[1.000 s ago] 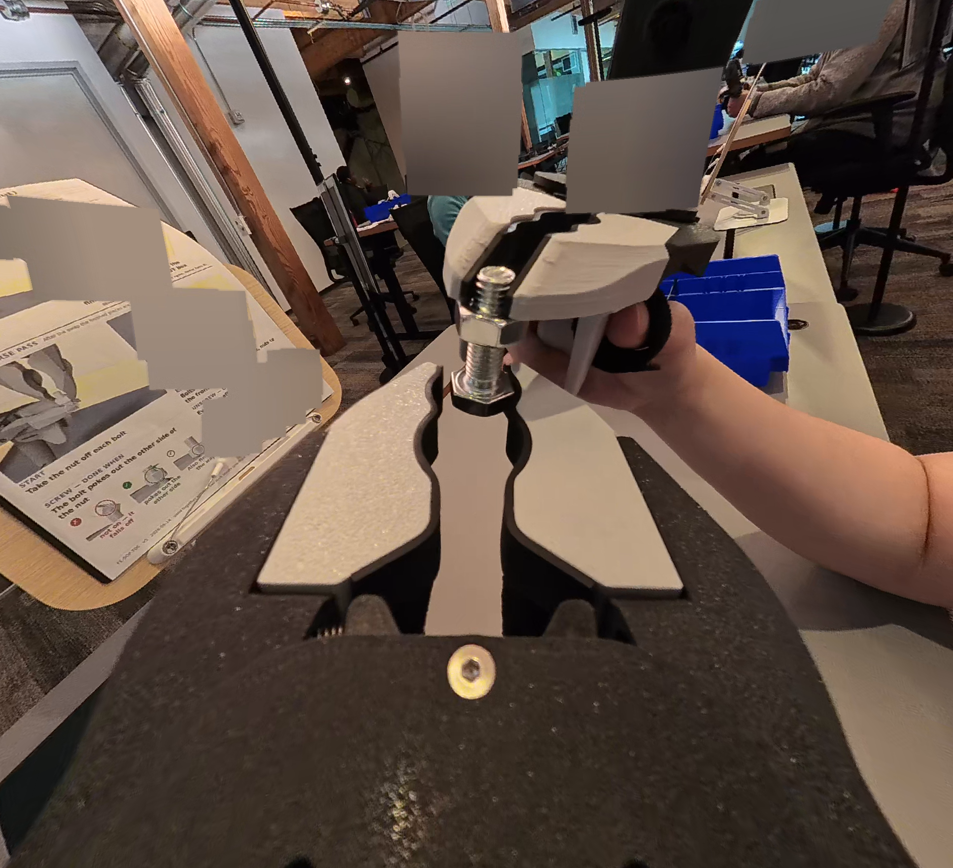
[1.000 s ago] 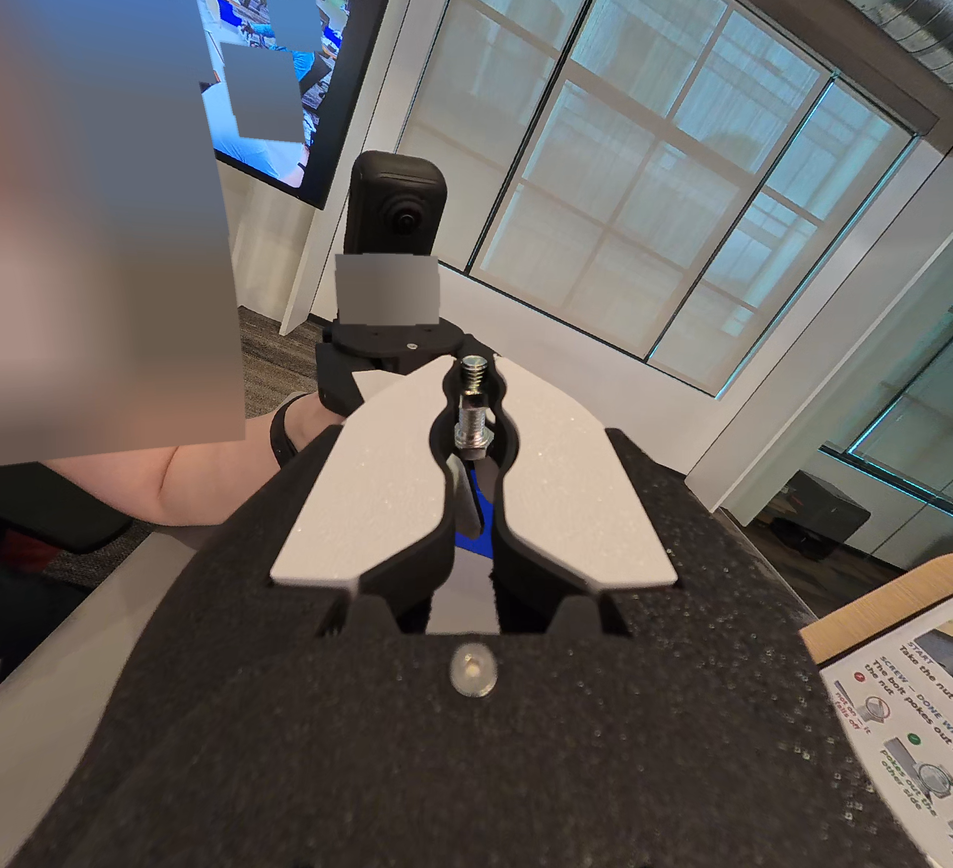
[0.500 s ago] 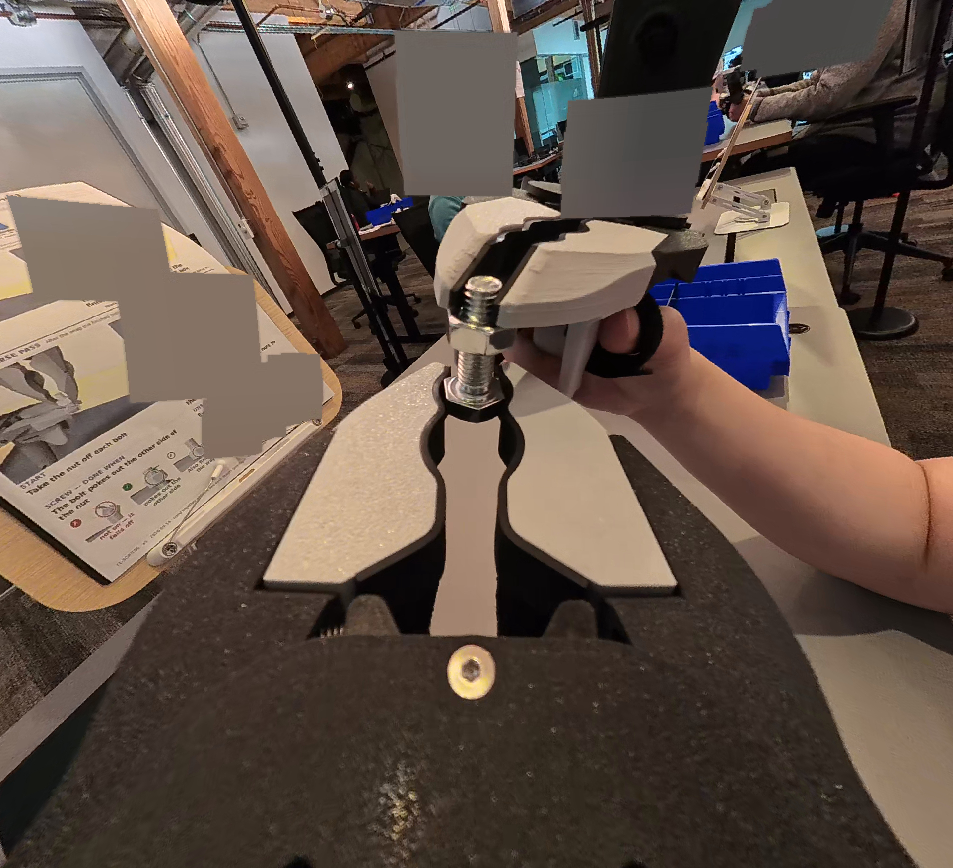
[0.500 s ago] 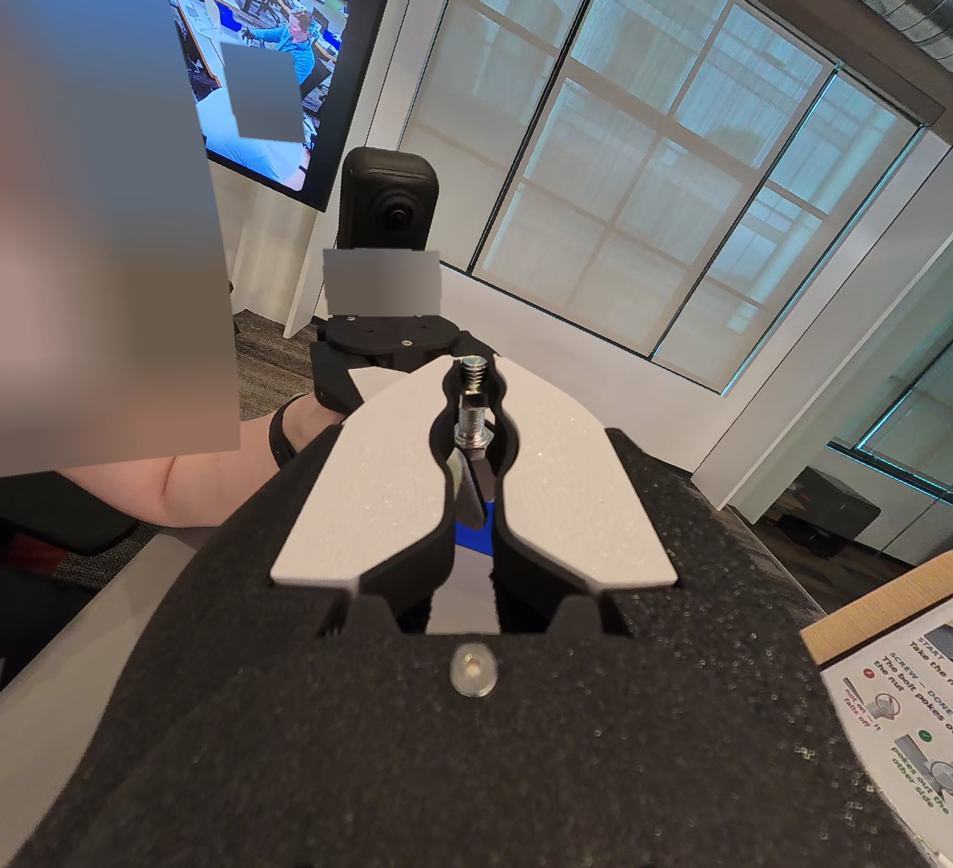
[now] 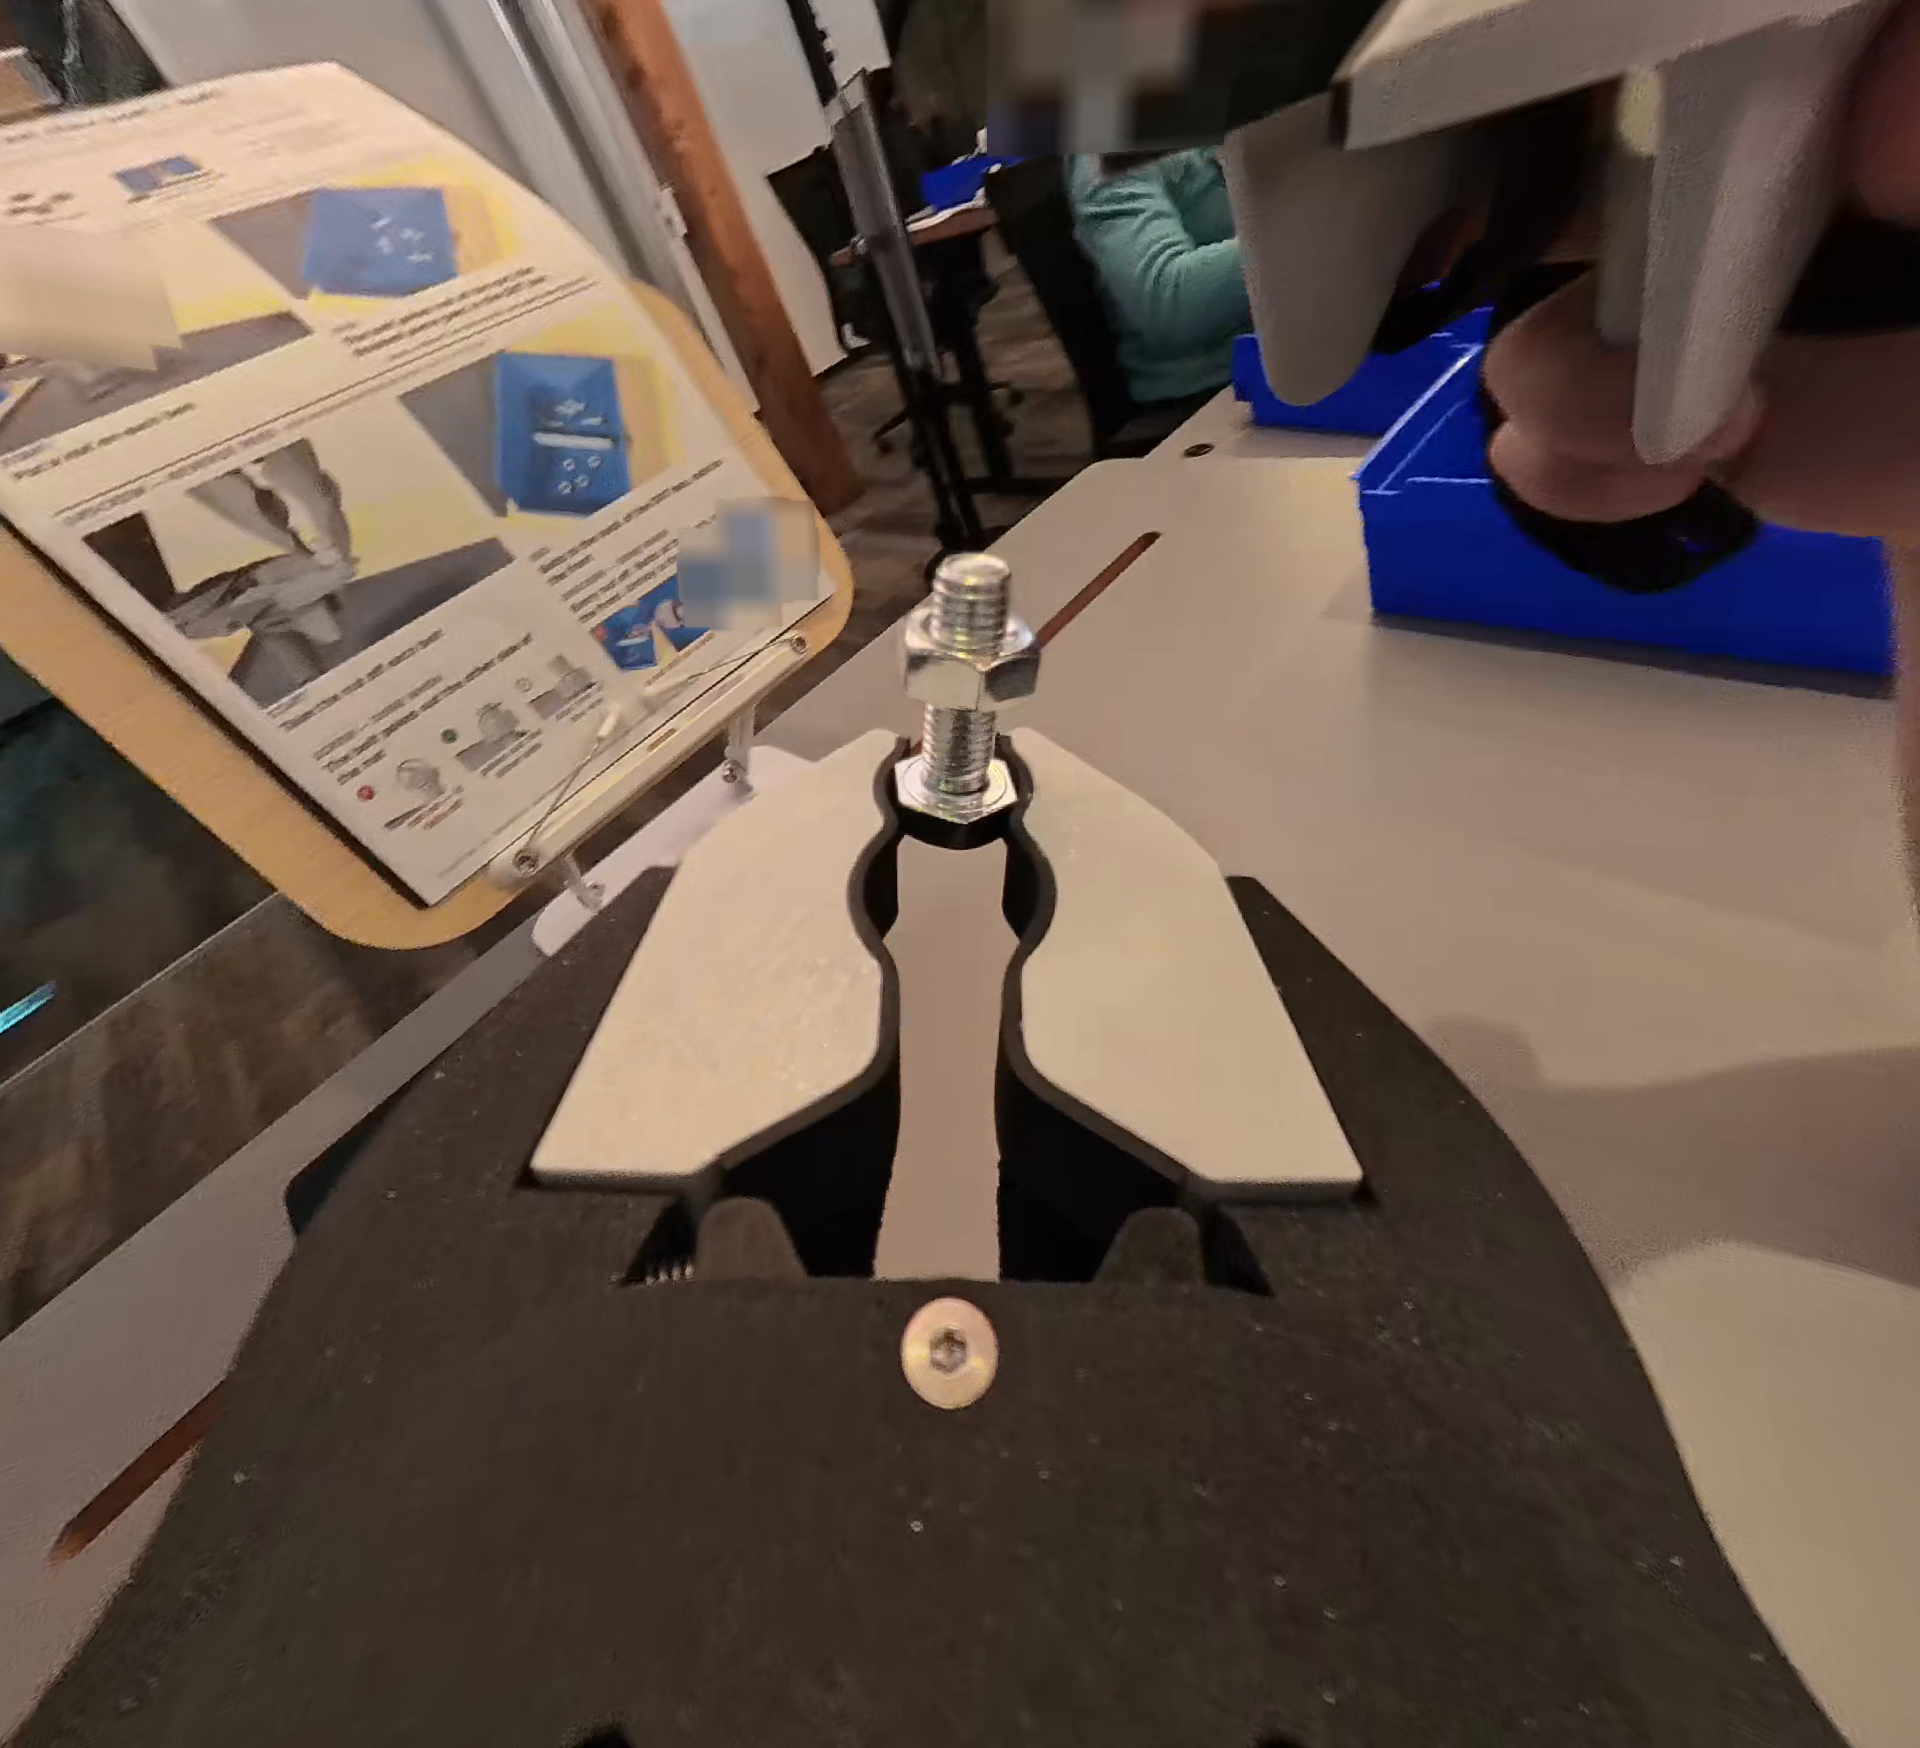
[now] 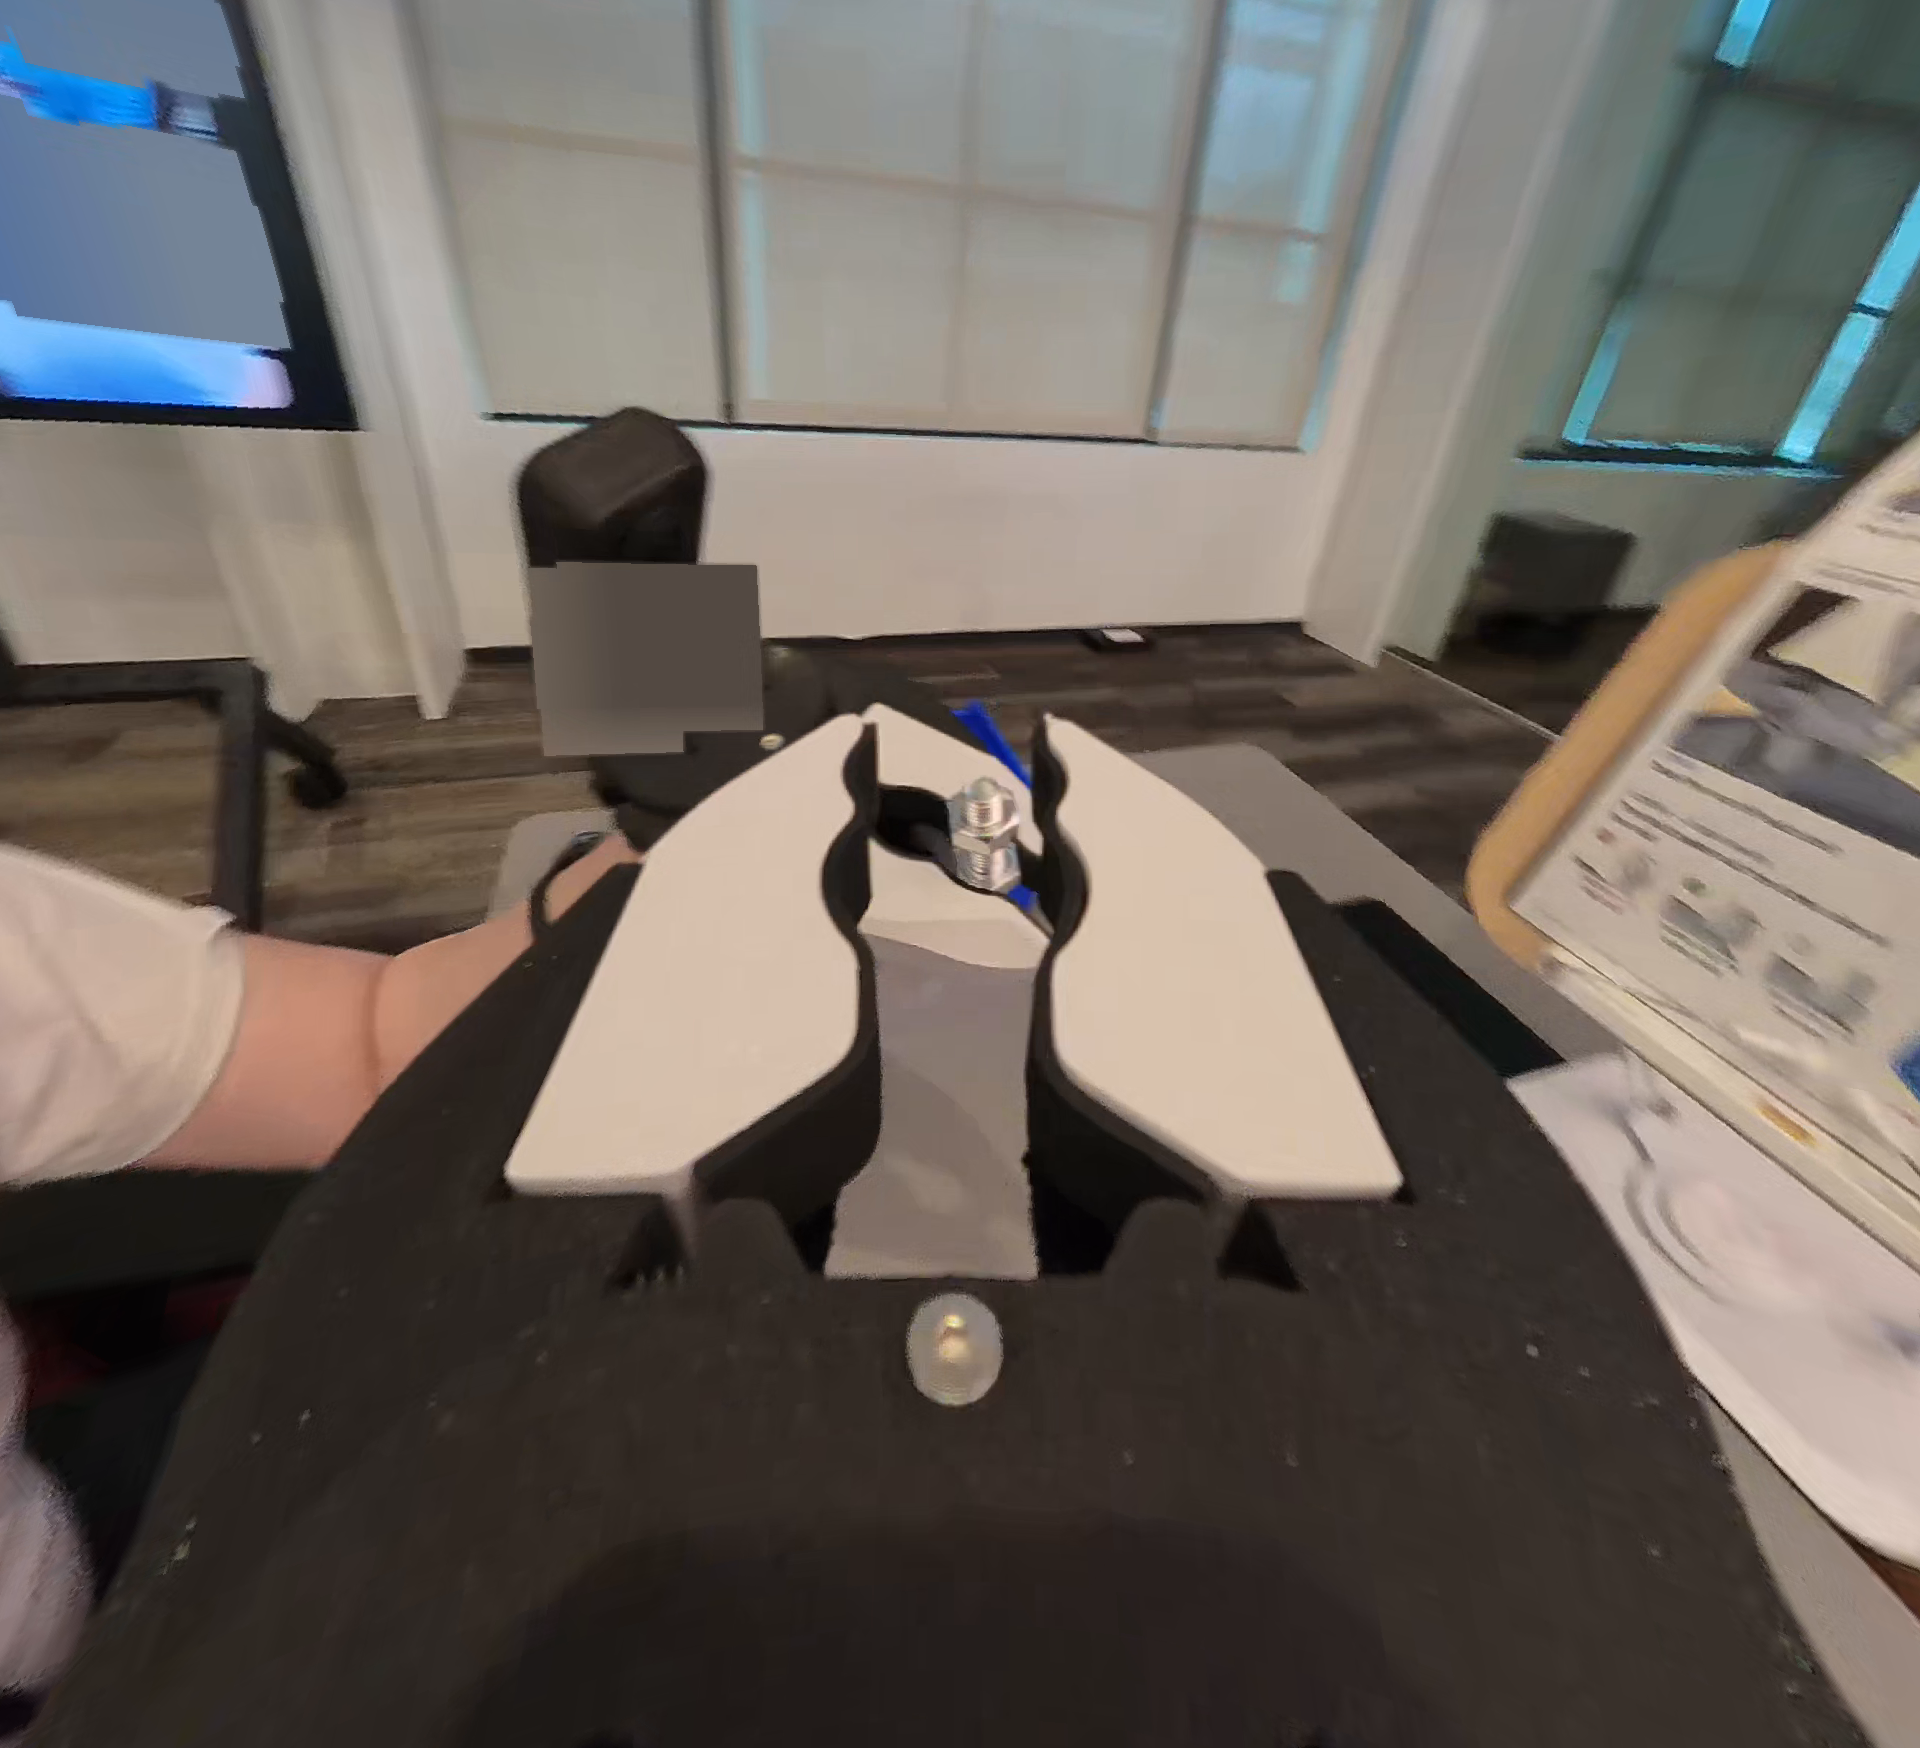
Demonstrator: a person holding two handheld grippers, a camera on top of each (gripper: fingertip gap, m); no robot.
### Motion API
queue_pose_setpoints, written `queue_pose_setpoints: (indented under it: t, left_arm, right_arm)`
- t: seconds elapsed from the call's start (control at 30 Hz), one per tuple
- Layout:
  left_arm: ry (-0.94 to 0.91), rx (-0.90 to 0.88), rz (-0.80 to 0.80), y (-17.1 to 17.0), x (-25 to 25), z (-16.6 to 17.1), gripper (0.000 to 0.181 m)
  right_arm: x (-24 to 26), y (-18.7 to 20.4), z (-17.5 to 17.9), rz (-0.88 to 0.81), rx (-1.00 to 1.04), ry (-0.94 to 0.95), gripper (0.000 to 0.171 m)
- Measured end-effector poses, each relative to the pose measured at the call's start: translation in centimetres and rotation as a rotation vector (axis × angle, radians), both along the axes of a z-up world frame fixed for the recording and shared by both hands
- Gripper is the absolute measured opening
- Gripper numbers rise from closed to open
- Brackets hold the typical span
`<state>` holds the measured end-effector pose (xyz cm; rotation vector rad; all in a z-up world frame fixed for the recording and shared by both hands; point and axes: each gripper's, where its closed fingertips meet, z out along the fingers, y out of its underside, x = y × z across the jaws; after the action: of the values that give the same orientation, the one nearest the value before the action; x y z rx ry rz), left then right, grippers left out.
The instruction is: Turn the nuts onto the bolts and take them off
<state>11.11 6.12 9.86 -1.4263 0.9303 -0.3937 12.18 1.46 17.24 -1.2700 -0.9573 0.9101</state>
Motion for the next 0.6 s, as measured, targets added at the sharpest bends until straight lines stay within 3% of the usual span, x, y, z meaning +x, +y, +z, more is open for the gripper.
queue_pose_setpoints:
  t: [0.13, 0.27, 0.6]
  left_arm:
    - [0.000, -0.020, 0.060, 0.9, -0.2, -0.6, 0.015]
    - [0.006, -0.008, 0.109, 1.4, -0.7, -0.7, 0.015]
    - [-0.024, -0.002, 0.099, 1.0, -0.7, 0.0, 0.015]
  right_arm:
    - [-1.1, 2.2, -2.3, -0.183, -0.035, -0.131, 0.042]
    - [-2.4, 3.2, -3.6, -0.260, -0.035, -0.182, 0.042]
    - [-1.6, 4.2, -4.2, -0.314, -0.019, -0.243, 0.044]
